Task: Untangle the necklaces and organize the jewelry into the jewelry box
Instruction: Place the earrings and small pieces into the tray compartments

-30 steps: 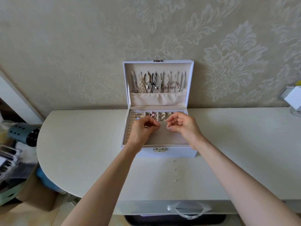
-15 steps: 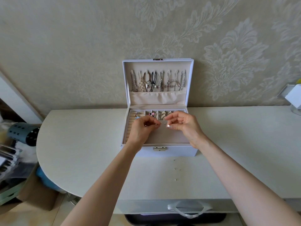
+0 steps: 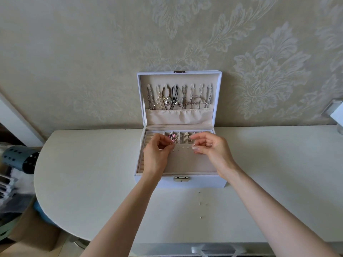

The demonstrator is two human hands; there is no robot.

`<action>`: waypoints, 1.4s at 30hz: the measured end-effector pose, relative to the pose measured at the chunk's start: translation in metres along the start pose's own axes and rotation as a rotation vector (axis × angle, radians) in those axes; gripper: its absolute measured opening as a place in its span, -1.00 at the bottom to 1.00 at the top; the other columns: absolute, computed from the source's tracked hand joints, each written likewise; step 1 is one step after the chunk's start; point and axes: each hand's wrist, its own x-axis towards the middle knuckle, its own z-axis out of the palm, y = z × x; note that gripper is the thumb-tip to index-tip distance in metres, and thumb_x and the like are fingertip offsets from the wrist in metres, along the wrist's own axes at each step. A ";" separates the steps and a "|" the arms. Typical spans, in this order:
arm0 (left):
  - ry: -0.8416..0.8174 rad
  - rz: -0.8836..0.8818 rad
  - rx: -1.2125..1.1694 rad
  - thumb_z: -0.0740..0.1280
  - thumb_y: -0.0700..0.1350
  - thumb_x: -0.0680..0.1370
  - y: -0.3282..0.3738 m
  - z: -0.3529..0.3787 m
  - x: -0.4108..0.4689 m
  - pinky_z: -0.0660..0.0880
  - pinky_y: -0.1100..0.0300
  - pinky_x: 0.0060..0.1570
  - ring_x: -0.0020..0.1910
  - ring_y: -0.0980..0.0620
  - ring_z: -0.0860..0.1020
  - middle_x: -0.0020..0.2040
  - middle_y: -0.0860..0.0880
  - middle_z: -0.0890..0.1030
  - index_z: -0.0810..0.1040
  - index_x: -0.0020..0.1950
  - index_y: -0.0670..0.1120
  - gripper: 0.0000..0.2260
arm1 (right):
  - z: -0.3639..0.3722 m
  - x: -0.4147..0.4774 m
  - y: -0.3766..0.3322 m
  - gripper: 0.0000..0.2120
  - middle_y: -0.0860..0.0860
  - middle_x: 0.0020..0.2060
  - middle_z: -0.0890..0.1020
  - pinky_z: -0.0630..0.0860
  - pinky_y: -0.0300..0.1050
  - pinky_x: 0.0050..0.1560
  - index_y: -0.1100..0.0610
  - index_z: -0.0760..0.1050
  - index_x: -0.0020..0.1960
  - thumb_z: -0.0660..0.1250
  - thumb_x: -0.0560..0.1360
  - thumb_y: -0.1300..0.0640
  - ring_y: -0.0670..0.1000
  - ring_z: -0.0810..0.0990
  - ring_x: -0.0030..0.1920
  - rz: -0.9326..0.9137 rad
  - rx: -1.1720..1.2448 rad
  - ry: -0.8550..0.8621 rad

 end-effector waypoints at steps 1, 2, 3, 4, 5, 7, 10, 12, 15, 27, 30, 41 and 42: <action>-0.015 0.001 0.004 0.43 -0.31 0.43 0.000 0.000 0.000 0.39 0.43 -0.28 -0.35 0.27 0.46 -0.30 0.05 0.56 0.52 -0.21 -0.10 -0.85 | -0.001 -0.001 -0.001 -0.65 0.07 -0.32 0.58 0.56 -0.22 -0.16 0.08 0.61 -0.12 0.35 0.37 0.52 -0.06 0.54 -0.27 -0.015 0.011 -0.004; -0.030 0.005 0.006 0.43 -0.32 0.43 0.000 -0.001 -0.001 0.39 0.44 -0.28 -0.36 0.27 0.46 -0.30 0.05 0.55 0.53 -0.21 -0.11 -0.85 | -0.002 -0.002 -0.002 -0.64 0.08 -0.32 0.59 0.55 -0.24 -0.16 0.08 0.60 -0.10 0.35 0.36 0.53 -0.06 0.56 -0.27 -0.029 0.022 -0.009; -0.041 0.010 0.007 0.42 -0.32 0.43 0.000 -0.001 -0.001 0.39 0.44 -0.28 -0.35 0.27 0.46 -0.31 0.06 0.55 0.53 -0.22 -0.11 -0.85 | -0.003 -0.003 -0.003 -0.63 0.09 -0.32 0.61 0.53 -0.26 -0.16 0.09 0.60 -0.10 0.34 0.35 0.54 -0.07 0.57 -0.27 -0.039 0.035 -0.014; -0.049 0.015 0.009 0.42 -0.33 0.43 0.000 -0.002 -0.001 0.38 0.44 -0.27 -0.35 0.28 0.47 -0.31 0.07 0.55 0.54 -0.22 -0.10 -0.85 | -0.004 -0.004 -0.004 -0.63 0.09 -0.32 0.61 0.53 -0.28 -0.16 0.11 0.60 -0.10 0.33 0.35 0.55 -0.08 0.58 -0.27 -0.048 0.045 -0.019; -0.053 0.019 0.013 0.42 -0.33 0.42 0.000 -0.002 -0.001 0.39 0.44 -0.27 -0.34 0.28 0.47 -0.31 0.08 0.56 0.54 -0.23 -0.09 -0.84 | -0.004 -0.004 -0.004 -0.64 0.08 -0.33 0.62 0.53 -0.28 -0.16 0.12 0.60 -0.11 0.32 0.35 0.56 -0.08 0.59 -0.27 -0.055 0.054 -0.022; -0.061 0.024 0.026 0.42 -0.34 0.42 0.000 -0.002 -0.001 0.40 0.43 -0.25 -0.33 0.28 0.49 -0.29 0.07 0.58 0.55 -0.23 -0.10 -0.84 | -0.004 -0.005 -0.004 -0.66 0.04 -0.36 0.63 0.52 -0.30 -0.18 0.15 0.60 -0.16 0.31 0.35 0.57 -0.08 0.60 -0.28 -0.059 0.076 -0.026; -0.076 0.015 0.043 0.42 -0.34 0.42 -0.001 -0.002 0.000 0.42 0.42 -0.22 -0.31 0.27 0.51 -0.26 0.07 0.60 0.58 -0.21 -0.13 -0.88 | -0.004 -0.005 -0.004 -0.70 -0.01 -0.40 0.64 0.52 -0.32 -0.21 0.19 0.59 -0.22 0.33 0.33 0.57 -0.11 0.60 -0.31 -0.051 0.090 -0.024; -0.083 0.008 0.042 0.43 -0.33 0.42 0.000 -0.002 -0.001 0.43 0.41 -0.22 -0.31 0.27 0.51 -0.26 0.07 0.60 0.59 -0.21 -0.14 -0.89 | -0.003 -0.005 -0.004 -0.73 -0.02 -0.40 0.65 0.53 -0.32 -0.23 0.22 0.58 -0.26 0.34 0.32 0.56 -0.11 0.59 -0.32 -0.049 0.090 -0.022; -0.094 0.006 0.038 0.44 -0.32 0.42 0.001 -0.002 -0.002 0.46 0.37 -0.20 -0.31 0.25 0.51 -0.26 0.06 0.60 0.59 -0.20 -0.16 -0.91 | -0.004 -0.004 -0.002 -0.77 -0.01 -0.39 0.65 0.54 -0.28 -0.23 0.24 0.57 -0.27 0.36 0.33 0.55 -0.07 0.60 -0.33 -0.050 0.086 -0.005; -0.086 -0.007 0.024 0.46 -0.28 0.42 0.004 -0.002 -0.003 0.42 0.43 -0.24 -0.34 0.30 0.50 -0.28 0.06 0.60 0.62 -0.15 -0.17 -0.94 | 0.006 0.010 0.005 -0.84 0.01 -0.38 0.59 0.42 -0.46 -0.20 0.19 0.58 -0.32 0.51 0.30 0.38 -0.15 0.50 -0.28 0.043 -0.242 0.070; -0.082 -0.014 0.013 0.45 -0.27 0.43 0.004 -0.002 -0.003 0.43 0.42 -0.23 -0.34 0.30 0.50 -0.27 0.04 0.61 0.62 -0.13 -0.18 -0.94 | 0.008 0.013 0.006 -0.89 -0.07 -0.43 0.53 0.39 -0.44 -0.19 0.25 0.60 -0.28 0.53 0.29 0.35 -0.17 0.44 -0.35 0.027 -0.348 0.058; -0.071 -0.036 -0.035 0.41 -0.25 0.47 0.004 -0.001 -0.002 0.49 0.32 -0.20 -0.29 0.13 0.58 -0.27 -0.05 0.62 0.60 -0.14 -0.15 -0.97 | 0.013 0.015 0.009 -0.83 -0.07 -0.31 0.59 0.40 -0.15 -0.21 0.04 0.50 -0.30 0.49 0.36 0.15 -0.07 0.47 -0.30 -0.024 -0.657 0.072; -0.068 -0.030 -0.027 0.41 -0.24 0.48 0.003 -0.001 -0.002 0.48 0.29 -0.19 -0.28 0.11 0.58 -0.28 -0.04 0.62 0.60 -0.15 -0.14 -0.97 | 0.014 0.014 0.009 -0.84 -0.09 -0.31 0.58 0.39 -0.16 -0.21 0.04 0.50 -0.29 0.48 0.37 0.15 -0.07 0.48 -0.29 -0.029 -0.678 0.068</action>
